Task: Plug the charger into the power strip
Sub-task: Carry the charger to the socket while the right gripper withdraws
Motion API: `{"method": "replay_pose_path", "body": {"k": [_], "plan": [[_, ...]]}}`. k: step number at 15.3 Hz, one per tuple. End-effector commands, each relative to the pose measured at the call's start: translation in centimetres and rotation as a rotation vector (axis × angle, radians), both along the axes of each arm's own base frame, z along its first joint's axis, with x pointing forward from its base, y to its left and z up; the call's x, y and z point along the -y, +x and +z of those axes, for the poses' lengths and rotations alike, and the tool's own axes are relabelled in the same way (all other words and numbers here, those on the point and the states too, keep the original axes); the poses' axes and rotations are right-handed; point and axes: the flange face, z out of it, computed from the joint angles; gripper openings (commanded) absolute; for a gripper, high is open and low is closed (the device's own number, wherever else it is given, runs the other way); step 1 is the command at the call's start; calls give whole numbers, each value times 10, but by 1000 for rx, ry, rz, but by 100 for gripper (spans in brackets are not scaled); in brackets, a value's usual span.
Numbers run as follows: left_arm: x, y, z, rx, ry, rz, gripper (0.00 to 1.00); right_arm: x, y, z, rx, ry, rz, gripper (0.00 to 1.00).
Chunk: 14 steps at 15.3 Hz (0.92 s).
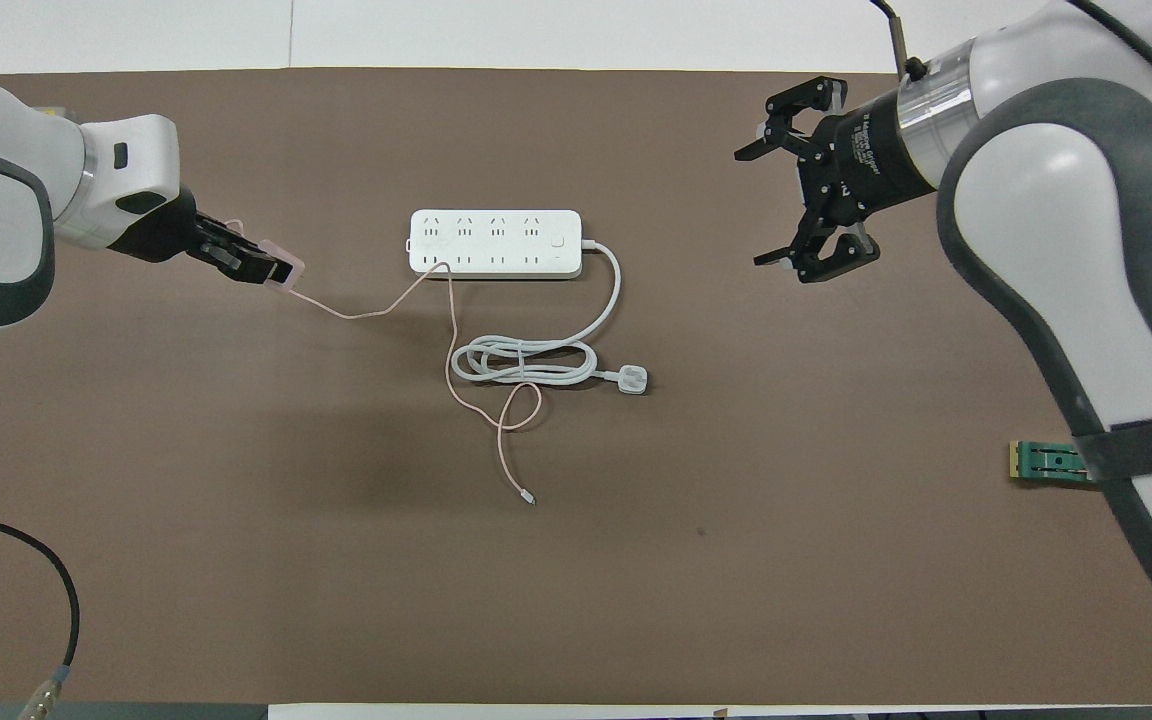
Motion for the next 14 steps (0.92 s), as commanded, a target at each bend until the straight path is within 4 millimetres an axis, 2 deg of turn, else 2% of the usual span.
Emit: {"method": "replay_pose_path", "body": {"k": [1, 3, 4, 6, 12, 14], "plan": [[14, 12, 3, 106, 78, -92, 0, 20, -7, 7, 52, -54, 142, 100], [36, 16, 0, 166, 115, -134, 0, 37, -10, 13, 115, -116, 259, 100], [40, 19, 0, 203, 134, -158, 0, 44, -12, 13, 130, -141, 326, 100], [67, 18, 1, 274, 139, -238, 0, 54, -18, 21, 180, -193, 475, 100], [115, -1, -37, 364, 189, -416, 0, 100, -39, 49, 306, -314, 855, 100], [125, -3, -47, 369, 191, -441, 0, 115, -49, 57, 336, -354, 980, 100]]}}
